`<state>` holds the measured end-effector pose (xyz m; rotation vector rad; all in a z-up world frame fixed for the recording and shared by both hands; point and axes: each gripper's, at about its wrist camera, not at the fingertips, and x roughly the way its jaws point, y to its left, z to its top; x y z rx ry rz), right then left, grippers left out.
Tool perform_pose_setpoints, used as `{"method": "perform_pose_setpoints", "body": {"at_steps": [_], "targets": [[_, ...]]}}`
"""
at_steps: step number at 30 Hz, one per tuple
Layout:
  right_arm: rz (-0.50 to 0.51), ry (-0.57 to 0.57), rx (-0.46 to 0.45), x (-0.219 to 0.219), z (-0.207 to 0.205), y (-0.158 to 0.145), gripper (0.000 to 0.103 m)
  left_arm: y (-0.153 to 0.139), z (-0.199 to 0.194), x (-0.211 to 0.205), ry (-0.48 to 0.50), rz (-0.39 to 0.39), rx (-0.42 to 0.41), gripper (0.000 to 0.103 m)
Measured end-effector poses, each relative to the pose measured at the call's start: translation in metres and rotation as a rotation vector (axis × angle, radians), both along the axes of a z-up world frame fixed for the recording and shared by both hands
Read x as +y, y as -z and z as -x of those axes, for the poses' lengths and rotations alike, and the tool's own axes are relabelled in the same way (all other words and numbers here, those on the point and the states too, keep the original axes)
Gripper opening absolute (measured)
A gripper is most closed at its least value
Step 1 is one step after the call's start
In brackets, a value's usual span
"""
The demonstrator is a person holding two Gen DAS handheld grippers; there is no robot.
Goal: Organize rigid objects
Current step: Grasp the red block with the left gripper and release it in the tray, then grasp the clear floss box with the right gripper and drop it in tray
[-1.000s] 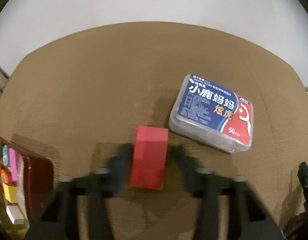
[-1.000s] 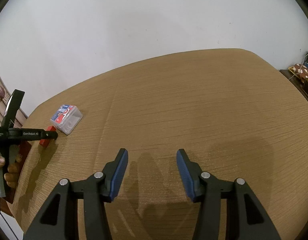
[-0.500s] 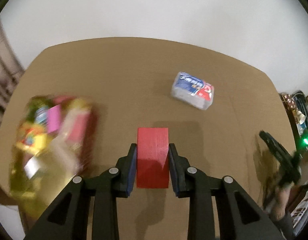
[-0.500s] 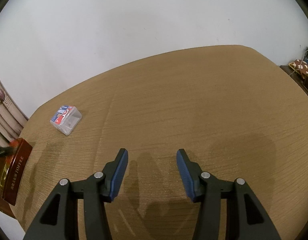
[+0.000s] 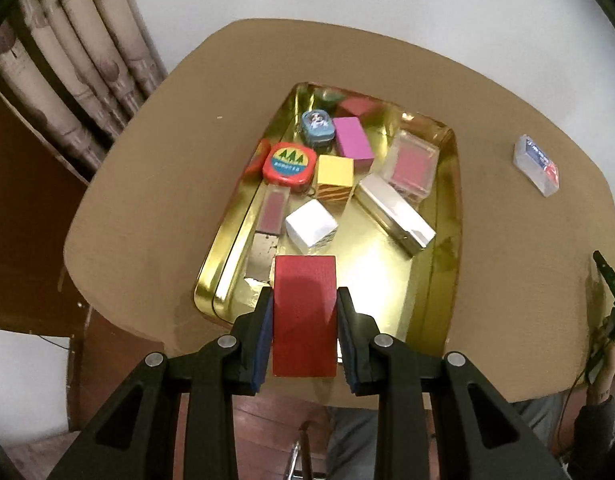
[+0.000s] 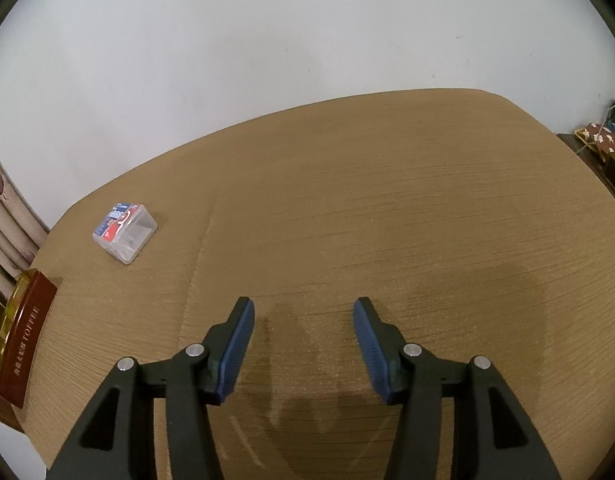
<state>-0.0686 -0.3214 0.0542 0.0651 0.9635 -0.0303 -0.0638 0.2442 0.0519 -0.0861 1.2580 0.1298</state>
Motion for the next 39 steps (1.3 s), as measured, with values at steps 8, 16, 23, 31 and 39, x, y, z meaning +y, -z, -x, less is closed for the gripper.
{"method": "perform_pose_setpoints", "body": {"at_steps": [8,16,23,31,39], "targets": [[0.028,-0.009,0.009,0.009,-0.003,0.005,0.057,0.011,-0.031,-0.019,0.035,0.110,-0.020,0.026],[0.042,-0.014,0.013,0.016,-0.005,0.008,0.060,0.054,-0.065,-0.020,-0.088,0.147,0.036,0.026],[0.048,-0.020,0.015,0.016,-0.004,0.008,0.062,0.055,-0.076,-0.020,-0.079,0.080,0.012,0.029],[0.053,-0.023,0.017,0.015,-0.004,0.008,0.062,0.015,-0.055,-0.020,-0.018,0.066,-0.139,0.062],[0.127,-0.031,0.034,0.025,-0.008,0.011,0.066,-0.018,0.054,-0.035,-0.031,0.111,-0.322,0.072]]}}
